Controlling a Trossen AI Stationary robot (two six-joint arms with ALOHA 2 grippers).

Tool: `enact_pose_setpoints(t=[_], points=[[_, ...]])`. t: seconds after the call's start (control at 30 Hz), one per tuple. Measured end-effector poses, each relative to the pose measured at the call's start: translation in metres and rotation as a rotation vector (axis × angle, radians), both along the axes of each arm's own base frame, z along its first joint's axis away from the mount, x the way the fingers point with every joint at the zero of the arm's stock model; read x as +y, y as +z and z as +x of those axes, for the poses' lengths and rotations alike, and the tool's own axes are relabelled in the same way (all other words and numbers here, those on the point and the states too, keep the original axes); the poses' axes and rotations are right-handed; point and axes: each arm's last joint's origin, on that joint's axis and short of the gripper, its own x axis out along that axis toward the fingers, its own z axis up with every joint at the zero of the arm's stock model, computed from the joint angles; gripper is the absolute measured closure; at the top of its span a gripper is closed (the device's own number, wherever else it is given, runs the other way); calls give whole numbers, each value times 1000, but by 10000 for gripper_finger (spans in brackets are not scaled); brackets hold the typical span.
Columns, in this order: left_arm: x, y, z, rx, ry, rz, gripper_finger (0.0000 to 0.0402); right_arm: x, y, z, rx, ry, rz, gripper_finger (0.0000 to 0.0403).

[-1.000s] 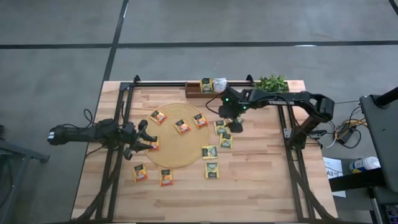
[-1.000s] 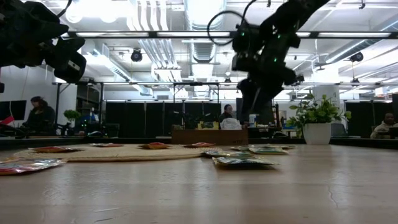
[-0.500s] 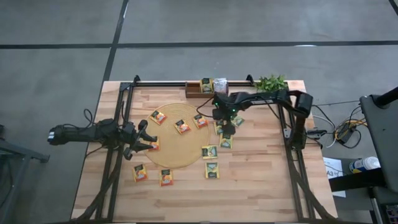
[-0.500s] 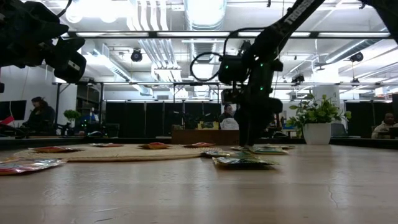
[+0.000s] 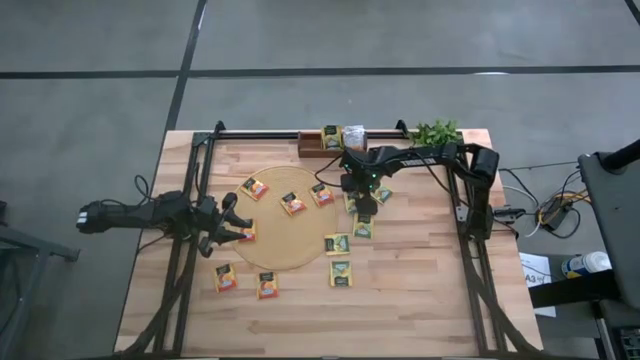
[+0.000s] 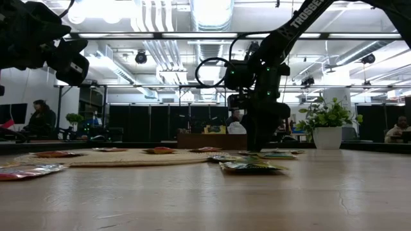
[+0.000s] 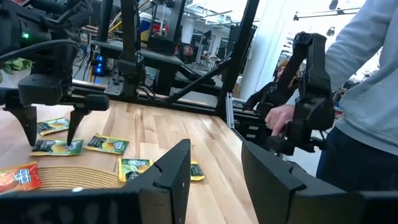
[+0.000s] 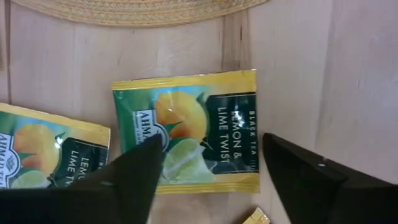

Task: Pick & Place Tea
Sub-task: Put the yellow tea bag into the middle section of the wooden organizer

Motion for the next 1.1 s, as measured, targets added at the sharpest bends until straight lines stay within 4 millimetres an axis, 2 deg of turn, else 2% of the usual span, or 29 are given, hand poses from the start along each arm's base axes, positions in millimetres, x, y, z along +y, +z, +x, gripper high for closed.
enact_pose_setpoints(t=[0.47, 0.77, 0.93, 1.1], points=[[0, 0, 0, 0, 0, 0, 264, -2, 19, 4, -37, 23, -23, 381], [0, 0, 0, 0, 0, 0, 264, -10, 44, 15, -71, 68, -51, 394], [0, 0, 0, 0, -1, 0, 264, -22, 73, 25, -119, 87, -126, 394], [0, 0, 0, 0, 0, 0, 264, -41, 110, 35, -172, 105, -303, 394]])
